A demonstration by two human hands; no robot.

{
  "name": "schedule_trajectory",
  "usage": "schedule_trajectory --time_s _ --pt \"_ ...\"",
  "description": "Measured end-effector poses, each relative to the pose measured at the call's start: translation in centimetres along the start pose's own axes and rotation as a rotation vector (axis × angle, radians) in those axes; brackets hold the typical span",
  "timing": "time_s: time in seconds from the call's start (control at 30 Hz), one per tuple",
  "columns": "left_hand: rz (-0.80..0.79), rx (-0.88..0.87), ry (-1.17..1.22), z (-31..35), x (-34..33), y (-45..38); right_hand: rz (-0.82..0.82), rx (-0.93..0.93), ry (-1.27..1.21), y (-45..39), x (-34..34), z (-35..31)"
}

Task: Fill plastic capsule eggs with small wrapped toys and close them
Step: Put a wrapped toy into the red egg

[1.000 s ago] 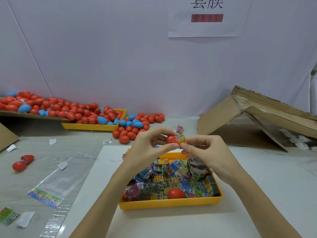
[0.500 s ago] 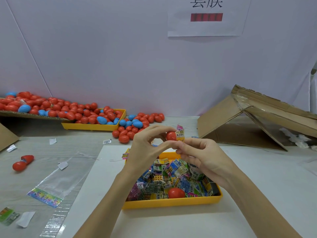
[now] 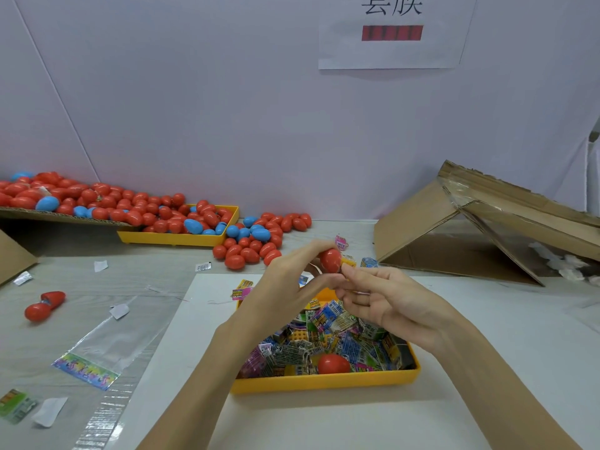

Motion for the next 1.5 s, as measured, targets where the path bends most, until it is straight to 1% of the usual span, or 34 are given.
schedule_trajectory --time_s 0.13,0.2,0.3,0.37,0.47,0.57,0.63,0.73,0.83,0.9,1.0,1.2,1.5 --pt "0.031 -0.03 -0.047 0.0 -0.1 0.0 -0.015 -0.005 -0.028 0.1 -0.3 -0.1" --pt "0.03 -0.025 -0.056 0.1 -0.1 0.0 0.015 0.0 -0.062 0.1 -0.3 -0.1" --pt "0.017 -0.011 -0.067 0.2 -0.2 0.0 0.063 0.043 -0.015 0.0 -0.5 0.0" --pt "0.015 -0.003 -0.067 0.2 -0.2 0.1 0.078 0.054 -0.026 -0.1 -0.7 0.1" --pt "0.035 -0.009 -0.084 0.3 -0.2 0.1 0.072 0.011 -0.136 -0.1 -0.9 0.1" --pt "0.046 -0.028 -0.096 0.4 -0.2 0.1 0.047 -0.074 -0.33 -0.1 -1.0 0.4" --pt "0.031 -0.043 -0.106 0.5 -0.2 0.1 0.048 -0.089 -0.373 -0.2 -1.1 0.6" --pt "0.02 -0.031 -0.067 0.6 -0.2 0.0 0.066 -0.057 -0.366 -0.1 -1.1 0.5" --pt "0.01 0.048 0.101 1.0 -0.3 0.0 0.097 -0.022 -0.311 -0.2 -0.9 0.3" --pt "0.031 0.084 0.155 1.1 -0.4 0.0 0.106 -0.003 -0.245 -0.2 -0.9 0.3" --pt "0.063 0.116 0.168 1.1 -0.2 -0.1 0.081 0.008 -0.167 -0.1 -1.1 0.2" --pt "0.031 0.122 0.174 0.7 0.1 -0.1 0.043 0.042 -0.138 0.1 -1.5 0.2" --pt "-0.042 0.104 0.164 -0.1 0.1 0.1 0.049 0.063 -0.184 -0.3 -1.1 0.6"
Point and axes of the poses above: each hand's wrist, its own y-axis away from the middle knuckle, its own x-axis out of the back of the hand, z = x × y, the point moved 2 cm from there along -y, towards the middle knuckle, and after that the axes turned 5 degrees about -y, right-handed, at the moved point
